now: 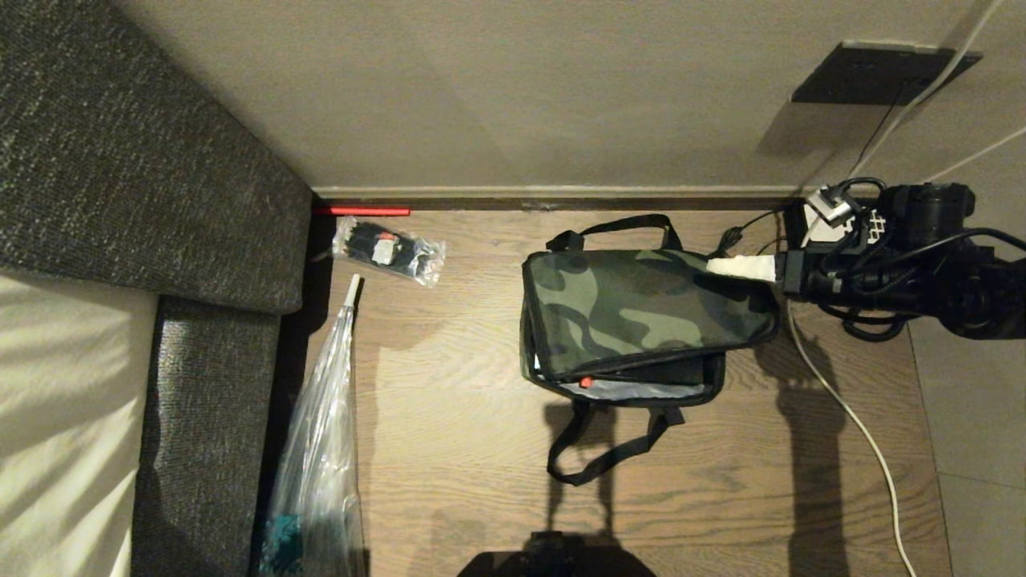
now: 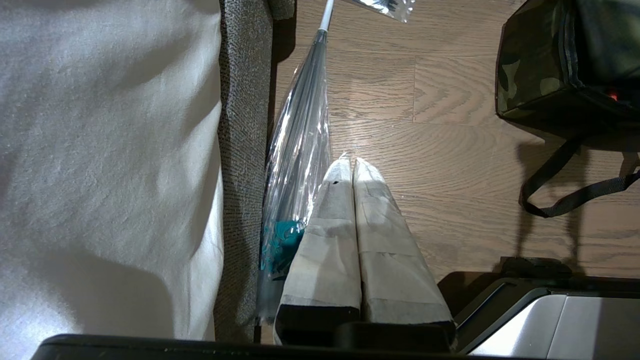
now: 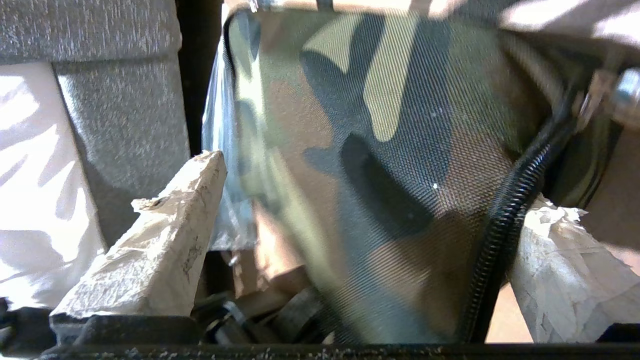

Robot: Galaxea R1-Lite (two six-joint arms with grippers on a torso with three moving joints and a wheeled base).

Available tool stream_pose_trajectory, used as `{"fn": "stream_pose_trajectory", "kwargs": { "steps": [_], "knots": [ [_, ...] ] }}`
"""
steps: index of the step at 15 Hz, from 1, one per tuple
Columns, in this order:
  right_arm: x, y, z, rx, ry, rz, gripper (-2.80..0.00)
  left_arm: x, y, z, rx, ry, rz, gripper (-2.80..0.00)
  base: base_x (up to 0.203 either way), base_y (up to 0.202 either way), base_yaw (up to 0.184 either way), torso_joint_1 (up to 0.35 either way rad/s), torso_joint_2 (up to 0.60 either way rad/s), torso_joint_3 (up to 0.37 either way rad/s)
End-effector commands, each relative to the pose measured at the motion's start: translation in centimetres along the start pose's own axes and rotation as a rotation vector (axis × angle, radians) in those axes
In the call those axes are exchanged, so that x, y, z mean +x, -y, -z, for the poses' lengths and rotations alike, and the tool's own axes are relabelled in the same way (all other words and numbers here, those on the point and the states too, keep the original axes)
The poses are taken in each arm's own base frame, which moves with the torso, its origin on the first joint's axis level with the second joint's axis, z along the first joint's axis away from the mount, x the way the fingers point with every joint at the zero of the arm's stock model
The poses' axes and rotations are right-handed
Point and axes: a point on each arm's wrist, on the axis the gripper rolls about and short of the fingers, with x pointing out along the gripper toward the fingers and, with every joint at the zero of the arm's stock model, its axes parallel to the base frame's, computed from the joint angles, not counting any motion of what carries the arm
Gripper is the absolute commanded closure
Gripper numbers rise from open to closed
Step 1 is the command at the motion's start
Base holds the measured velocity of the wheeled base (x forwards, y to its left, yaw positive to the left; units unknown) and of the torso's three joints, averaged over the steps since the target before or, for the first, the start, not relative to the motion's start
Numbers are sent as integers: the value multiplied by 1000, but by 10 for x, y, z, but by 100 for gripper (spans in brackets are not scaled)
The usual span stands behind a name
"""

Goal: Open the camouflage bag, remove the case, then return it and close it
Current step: Open the top of the storage box

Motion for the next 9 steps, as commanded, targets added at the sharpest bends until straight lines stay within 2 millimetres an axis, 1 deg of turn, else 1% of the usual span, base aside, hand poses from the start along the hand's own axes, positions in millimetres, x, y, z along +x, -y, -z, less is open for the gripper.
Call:
{"fn": "stream_pose_trajectory", "kwargs": {
  "steps": [1,3,6,9],
  "knots": [
    [2,-6,4,29,-31,-15,-280,0,0,1,0,-4,0,0,0,0,0,0,0,0],
    [7,-11,5,66,-45,-30,-280,0,0,1,0,-4,0,0,0,0,0,0,0,0],
    [13,-21,-5,228,-30,-53,-280,0,0,1,0,-4,0,0,0,0,0,0,0,0],
    [17,-27,-12,242,-24,-66,-280,0,0,1,0,-4,0,0,0,0,0,0,0,0]
  ]
}}
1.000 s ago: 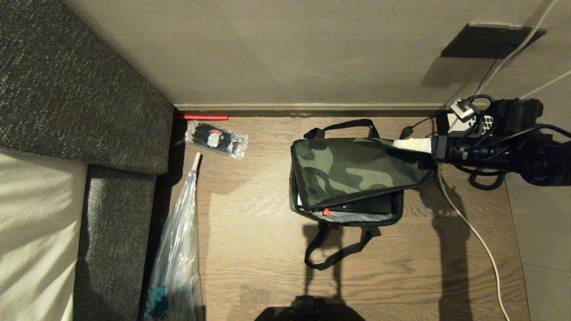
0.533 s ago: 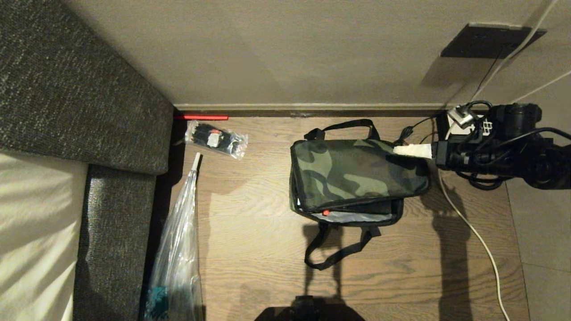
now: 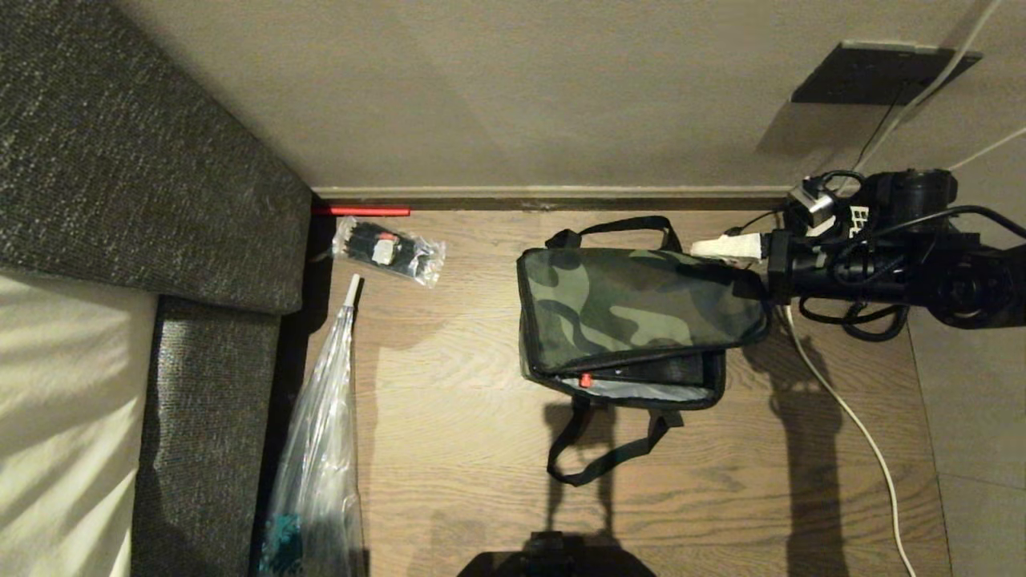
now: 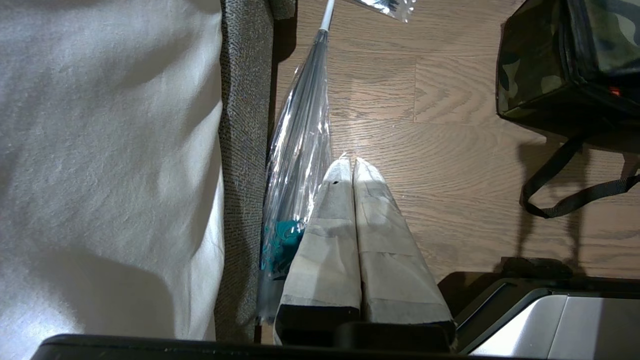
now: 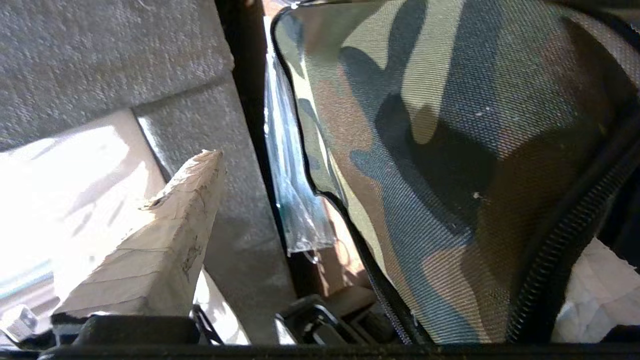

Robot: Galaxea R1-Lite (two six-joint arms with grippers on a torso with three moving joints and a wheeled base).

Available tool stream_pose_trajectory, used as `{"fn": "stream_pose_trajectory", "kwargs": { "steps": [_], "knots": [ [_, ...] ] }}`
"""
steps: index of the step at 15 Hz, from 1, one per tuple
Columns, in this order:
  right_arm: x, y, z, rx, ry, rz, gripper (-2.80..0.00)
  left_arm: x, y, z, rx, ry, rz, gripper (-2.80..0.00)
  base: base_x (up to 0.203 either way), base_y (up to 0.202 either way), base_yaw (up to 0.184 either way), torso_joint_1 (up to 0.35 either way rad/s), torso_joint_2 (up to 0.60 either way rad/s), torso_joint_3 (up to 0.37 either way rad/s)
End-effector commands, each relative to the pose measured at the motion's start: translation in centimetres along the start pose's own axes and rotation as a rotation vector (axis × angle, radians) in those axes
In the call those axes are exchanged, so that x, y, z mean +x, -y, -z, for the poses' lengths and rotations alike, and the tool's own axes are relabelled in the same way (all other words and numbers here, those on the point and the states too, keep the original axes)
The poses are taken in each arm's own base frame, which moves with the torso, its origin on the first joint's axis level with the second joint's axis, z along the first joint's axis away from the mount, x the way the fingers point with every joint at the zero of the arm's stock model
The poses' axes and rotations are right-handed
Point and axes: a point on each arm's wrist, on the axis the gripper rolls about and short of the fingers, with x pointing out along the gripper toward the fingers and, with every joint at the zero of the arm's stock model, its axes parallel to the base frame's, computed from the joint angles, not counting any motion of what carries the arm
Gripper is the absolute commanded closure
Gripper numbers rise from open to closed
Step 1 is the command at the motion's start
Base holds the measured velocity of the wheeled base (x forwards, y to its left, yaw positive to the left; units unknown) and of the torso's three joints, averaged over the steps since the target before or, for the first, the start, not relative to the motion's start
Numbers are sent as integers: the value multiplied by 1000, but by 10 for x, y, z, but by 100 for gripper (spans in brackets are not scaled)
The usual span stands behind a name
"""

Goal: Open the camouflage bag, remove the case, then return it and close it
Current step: Open the top of the storage box

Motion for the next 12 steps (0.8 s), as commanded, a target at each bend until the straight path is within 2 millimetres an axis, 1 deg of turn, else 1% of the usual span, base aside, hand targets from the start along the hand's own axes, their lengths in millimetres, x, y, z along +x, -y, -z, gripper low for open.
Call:
{"fn": "stream_pose_trajectory", "kwargs": {
  "steps": [1,4,7,10,12],
  "knots": [
    [3,-4,-2,-7,-3,-16,-280,0,0,1,0,-4,0,0,0,0,0,0,0,0],
    [3,-8,-7,40,14,-23,-280,0,0,1,0,-4,0,0,0,0,0,0,0,0],
    [2,-9,-12,41,51,18,-280,0,0,1,0,-4,0,0,0,0,0,0,0,0],
    [-1,-18,-23,70,86,13,-280,0,0,1,0,-4,0,0,0,0,0,0,0,0],
    [-3,-22,-24,57,94,8,-280,0,0,1,0,-4,0,0,0,0,0,0,0,0]
  ]
}}
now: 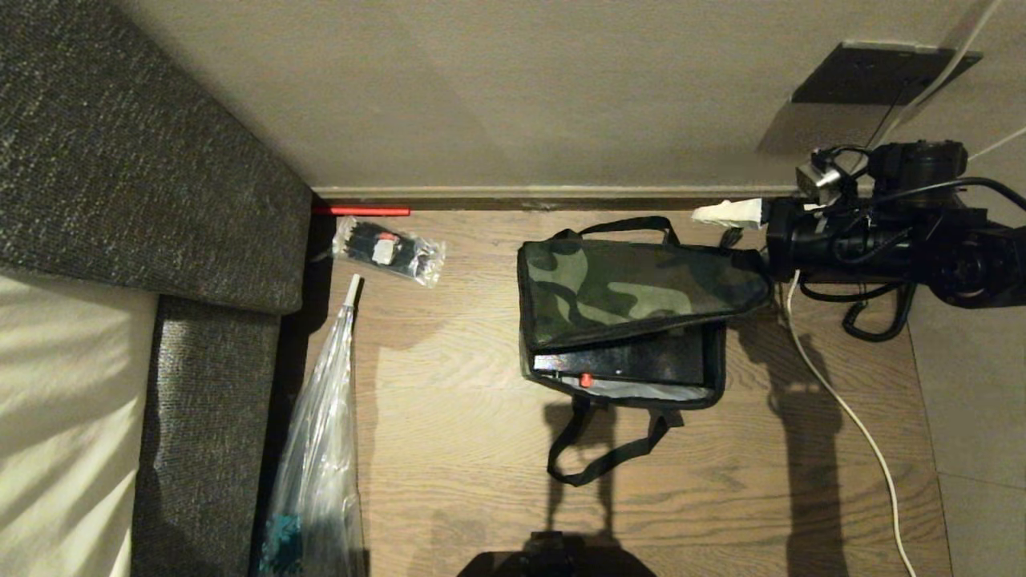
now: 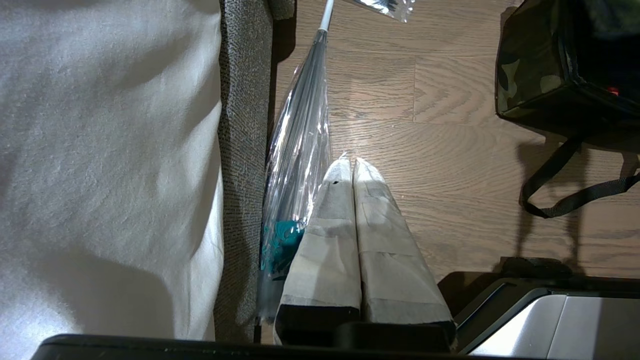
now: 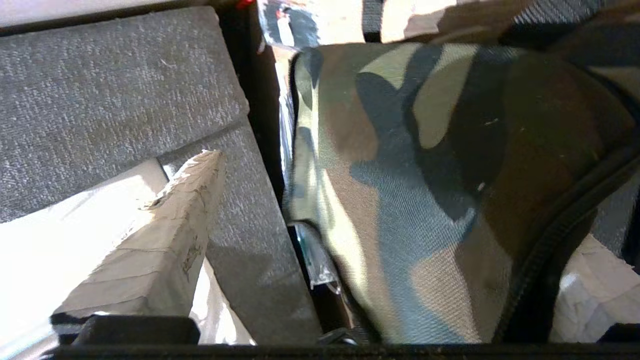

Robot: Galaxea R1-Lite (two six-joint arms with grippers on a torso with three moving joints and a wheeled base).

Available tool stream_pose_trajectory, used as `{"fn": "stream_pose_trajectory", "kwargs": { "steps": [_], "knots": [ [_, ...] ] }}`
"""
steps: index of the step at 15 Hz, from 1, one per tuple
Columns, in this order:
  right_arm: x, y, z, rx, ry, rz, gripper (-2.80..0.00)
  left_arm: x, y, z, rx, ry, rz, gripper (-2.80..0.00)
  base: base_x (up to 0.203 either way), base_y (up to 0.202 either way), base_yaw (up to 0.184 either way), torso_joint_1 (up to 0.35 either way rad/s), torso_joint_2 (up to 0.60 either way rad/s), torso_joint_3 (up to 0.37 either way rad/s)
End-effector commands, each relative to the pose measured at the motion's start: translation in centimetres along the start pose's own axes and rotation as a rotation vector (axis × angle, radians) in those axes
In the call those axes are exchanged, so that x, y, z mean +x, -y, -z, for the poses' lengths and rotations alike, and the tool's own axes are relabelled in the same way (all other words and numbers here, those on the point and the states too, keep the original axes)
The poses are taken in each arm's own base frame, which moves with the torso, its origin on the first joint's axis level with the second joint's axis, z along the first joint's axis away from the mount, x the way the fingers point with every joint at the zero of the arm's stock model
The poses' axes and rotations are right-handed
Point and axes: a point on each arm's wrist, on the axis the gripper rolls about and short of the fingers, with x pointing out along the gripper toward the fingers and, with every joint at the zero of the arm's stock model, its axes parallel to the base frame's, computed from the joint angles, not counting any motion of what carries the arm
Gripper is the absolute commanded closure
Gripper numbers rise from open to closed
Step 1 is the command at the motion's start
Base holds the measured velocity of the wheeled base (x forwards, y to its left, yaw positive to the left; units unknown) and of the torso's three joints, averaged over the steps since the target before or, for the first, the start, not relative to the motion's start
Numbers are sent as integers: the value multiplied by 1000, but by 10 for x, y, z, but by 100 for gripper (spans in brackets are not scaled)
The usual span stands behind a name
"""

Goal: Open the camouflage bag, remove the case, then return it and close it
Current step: Open the top of the storage box

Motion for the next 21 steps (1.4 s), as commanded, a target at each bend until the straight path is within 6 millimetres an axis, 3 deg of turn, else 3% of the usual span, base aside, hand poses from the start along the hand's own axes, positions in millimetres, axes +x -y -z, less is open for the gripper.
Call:
{"fn": "stream_pose_trajectory", "kwargs": {
  "steps": [1,9,14,17,20,21],
  "knots": [
    [-3,-6,-3,-20,14,-13,-280,0,0,1,0,-4,0,0,0,0,0,0,0,0],
    [-1,-21,-21,-113,112,-10,-280,0,0,1,0,-4,0,0,0,0,0,0,0,0],
    [17,-21,-38,-229,218,-37,-280,0,0,1,0,-4,0,0,0,0,0,0,0,0],
    [18,-19,-39,-328,227,-25,-280,0,0,1,0,-4,0,0,0,0,0,0,0,0],
    [8,-22,-26,-347,197,-1,-280,0,0,1,0,-4,0,0,0,0,0,0,0,0],
    [2,-24,-18,-351,177,14,0,0,0,1,0,-4,0,0,0,0,0,0,0,0]
  ]
}}
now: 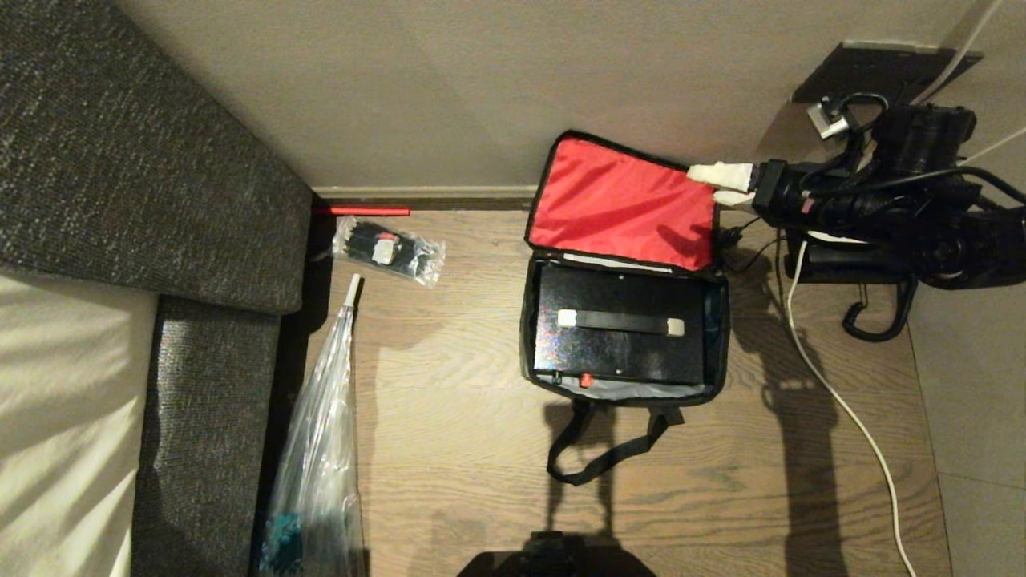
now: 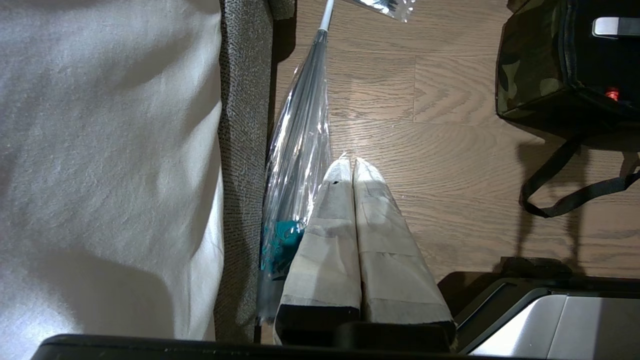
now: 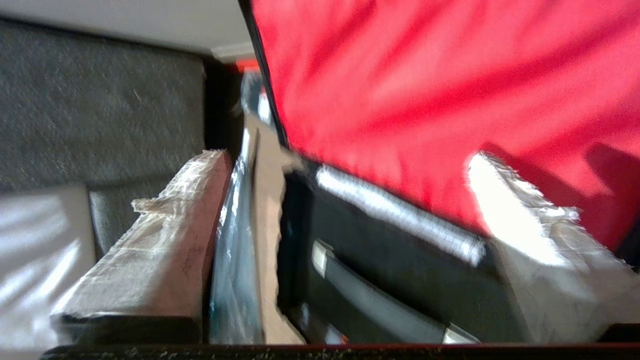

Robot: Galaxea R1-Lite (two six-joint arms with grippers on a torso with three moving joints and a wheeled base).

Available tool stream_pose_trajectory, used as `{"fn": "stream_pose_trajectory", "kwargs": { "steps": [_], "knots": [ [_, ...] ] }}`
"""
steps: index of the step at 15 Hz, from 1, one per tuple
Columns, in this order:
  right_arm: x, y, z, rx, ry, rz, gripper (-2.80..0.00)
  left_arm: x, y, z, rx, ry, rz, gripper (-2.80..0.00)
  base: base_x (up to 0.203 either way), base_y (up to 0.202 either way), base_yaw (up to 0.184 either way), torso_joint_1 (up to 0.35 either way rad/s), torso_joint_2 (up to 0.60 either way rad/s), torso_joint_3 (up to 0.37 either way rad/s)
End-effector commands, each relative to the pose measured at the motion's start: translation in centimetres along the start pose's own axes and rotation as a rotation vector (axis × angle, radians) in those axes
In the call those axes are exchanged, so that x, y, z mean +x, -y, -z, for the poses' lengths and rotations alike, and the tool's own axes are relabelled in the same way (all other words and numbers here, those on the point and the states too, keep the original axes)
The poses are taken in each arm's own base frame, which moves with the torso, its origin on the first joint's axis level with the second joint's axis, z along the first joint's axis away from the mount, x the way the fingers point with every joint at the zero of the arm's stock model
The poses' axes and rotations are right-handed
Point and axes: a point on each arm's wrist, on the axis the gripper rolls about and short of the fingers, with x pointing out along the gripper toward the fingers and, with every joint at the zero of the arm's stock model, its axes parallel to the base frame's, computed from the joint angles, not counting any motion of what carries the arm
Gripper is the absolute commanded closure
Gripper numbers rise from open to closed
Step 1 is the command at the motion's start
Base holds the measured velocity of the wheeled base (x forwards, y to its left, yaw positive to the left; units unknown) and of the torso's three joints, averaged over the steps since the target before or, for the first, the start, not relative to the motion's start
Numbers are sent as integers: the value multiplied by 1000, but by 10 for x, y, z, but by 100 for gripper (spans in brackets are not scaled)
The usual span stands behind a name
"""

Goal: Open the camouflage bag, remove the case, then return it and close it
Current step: Open the top of the storage box, then grip the handle

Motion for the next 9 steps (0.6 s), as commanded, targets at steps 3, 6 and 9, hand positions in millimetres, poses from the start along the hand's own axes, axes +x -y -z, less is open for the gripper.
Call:
{"fn": "stream_pose_trajectory", "kwargs": {
  "steps": [3,6,9],
  "knots": [
    [-34,-20,33,-3,-157,48,0,0,0,1,0,-4,0,0,0,0,0,0,0,0],
    [-57,-35,92,-58,-354,148,0,0,0,1,0,-4,0,0,0,0,0,0,0,0],
    [-81,-62,134,-156,-470,427,0,0,0,1,0,-4,0,0,0,0,0,0,0,0]
  ]
}}
